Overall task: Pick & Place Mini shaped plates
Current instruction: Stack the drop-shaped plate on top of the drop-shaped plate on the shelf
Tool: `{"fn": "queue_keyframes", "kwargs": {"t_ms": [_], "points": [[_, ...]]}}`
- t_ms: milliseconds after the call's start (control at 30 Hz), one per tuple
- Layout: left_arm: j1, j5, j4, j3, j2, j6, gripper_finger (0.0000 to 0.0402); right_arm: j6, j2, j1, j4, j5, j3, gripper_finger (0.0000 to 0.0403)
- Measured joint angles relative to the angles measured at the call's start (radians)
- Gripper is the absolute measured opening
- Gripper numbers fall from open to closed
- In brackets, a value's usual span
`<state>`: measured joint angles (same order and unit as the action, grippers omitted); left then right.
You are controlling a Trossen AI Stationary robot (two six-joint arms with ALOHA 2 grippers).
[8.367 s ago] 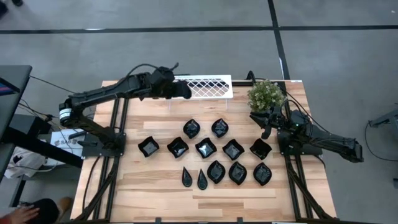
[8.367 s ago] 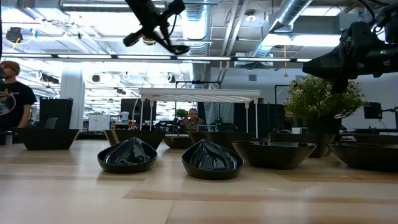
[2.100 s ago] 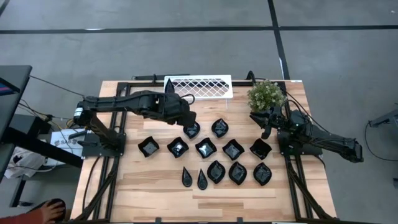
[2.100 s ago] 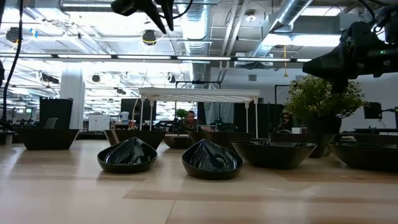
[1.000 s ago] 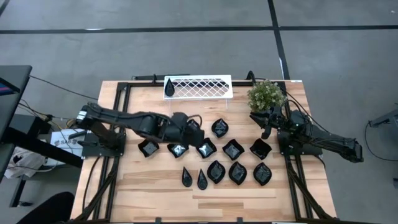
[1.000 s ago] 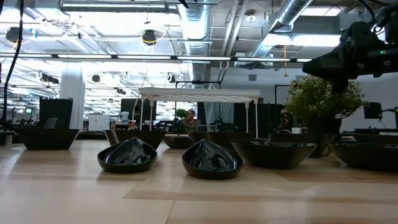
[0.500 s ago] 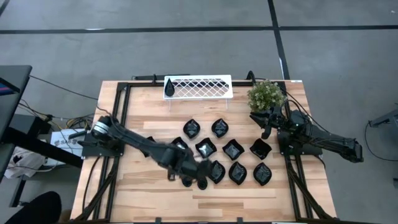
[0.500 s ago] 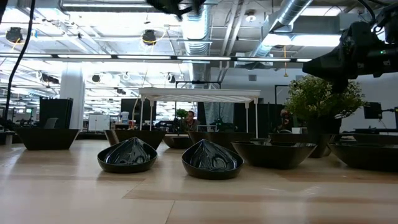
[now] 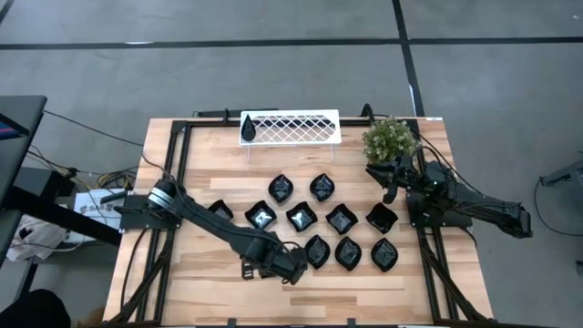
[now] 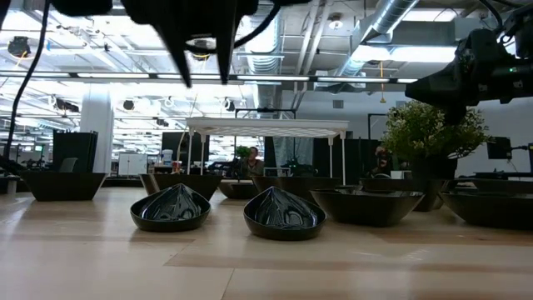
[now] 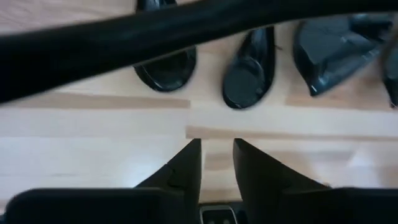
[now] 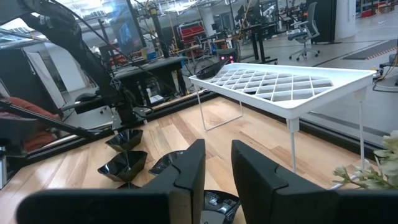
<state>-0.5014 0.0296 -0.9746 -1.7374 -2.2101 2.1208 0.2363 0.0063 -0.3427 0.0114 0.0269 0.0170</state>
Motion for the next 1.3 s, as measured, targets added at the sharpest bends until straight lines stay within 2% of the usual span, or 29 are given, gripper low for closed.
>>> {"fn": "queue_keyframes", "kwargs": {"t_ms": [267, 400, 600, 833, 1000, 1300], "points": [[0.006, 0.037, -0.153, 0.006, -0.005, 0.004, 0.0162, 0.000, 0.000, 0.000, 0.000, 0.000, 0.000, 0.0074], [0.030, 0.043, -0.137, 0.061, -0.006, 0.004, 0.0179, 0.000, 0.000, 0.000, 0.000, 0.000, 0.000, 0.0074], [0.050, 0.018, -0.010, 0.132, -0.007, 0.005, 0.0182, 0.000, 0.000, 0.000, 0.000, 0.000, 0.000, 0.0074], [0.049, 0.009, -0.056, 0.146, -0.006, 0.004, 0.0182, 0.000, 0.000, 0.000, 0.000, 0.000, 0.000, 0.0074], [0.049, -0.047, -0.010, 0.202, -0.006, -0.018, 0.0182, 0.000, 0.000, 0.000, 0.000, 0.000, 0.000, 0.0074], [0.049, -0.022, 0.006, 0.216, -0.006, -0.019, 0.0182, 0.000, 0.000, 0.000, 0.000, 0.000, 0.000, 0.0074]]}}
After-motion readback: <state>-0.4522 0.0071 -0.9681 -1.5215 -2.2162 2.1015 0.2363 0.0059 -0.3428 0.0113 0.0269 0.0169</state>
